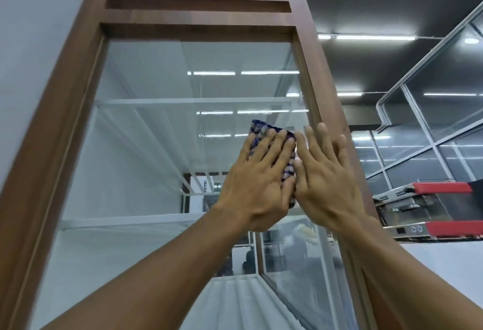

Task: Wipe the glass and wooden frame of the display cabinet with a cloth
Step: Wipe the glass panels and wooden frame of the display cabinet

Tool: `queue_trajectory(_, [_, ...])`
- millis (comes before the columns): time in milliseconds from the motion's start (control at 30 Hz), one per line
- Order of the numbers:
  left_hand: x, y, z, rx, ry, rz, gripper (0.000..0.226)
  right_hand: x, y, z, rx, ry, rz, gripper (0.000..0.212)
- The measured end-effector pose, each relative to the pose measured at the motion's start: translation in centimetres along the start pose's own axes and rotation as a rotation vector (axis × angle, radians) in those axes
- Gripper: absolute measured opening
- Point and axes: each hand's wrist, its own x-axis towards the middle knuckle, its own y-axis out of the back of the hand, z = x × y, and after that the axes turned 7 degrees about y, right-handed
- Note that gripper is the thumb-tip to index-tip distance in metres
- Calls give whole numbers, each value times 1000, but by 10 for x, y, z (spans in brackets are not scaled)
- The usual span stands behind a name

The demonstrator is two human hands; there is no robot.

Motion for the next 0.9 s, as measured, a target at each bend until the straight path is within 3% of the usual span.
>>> queue_trajectory(233, [-32,13,-61,25,110,-9,76,15,-16,-70,169,70,-92,76])
queue_trajectory(600, [-116,38,-183,84,296,34,74,40,-47,-200,64,266,-137,79])
queue_trajectory(767, [-147,42,-203,150,401,95,74,34,-56,-212,37,226,-123,71])
queue_trajectory(900, [-161,32,-175,72,478,115,73,21,-52,-196,75,290,-140,68])
